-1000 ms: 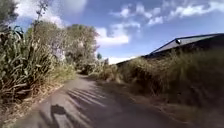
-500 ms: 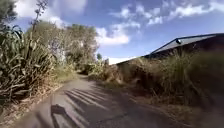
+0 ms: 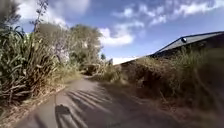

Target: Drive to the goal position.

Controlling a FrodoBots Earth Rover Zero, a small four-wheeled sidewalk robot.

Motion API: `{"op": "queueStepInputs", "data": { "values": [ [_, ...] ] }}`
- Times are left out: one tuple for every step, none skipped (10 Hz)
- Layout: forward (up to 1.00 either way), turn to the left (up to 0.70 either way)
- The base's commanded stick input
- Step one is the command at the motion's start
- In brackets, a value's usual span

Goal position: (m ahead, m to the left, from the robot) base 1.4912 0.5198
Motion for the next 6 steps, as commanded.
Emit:
{"op": "queueStepInputs", "data": {
  "values": [
    [0.70, 0.34],
    [0.70, 0.34],
    [0.70, 0.34],
    [0.70, 0.34],
    [0.70, 0.34],
    [0.70, 0.34]
  ]
}}
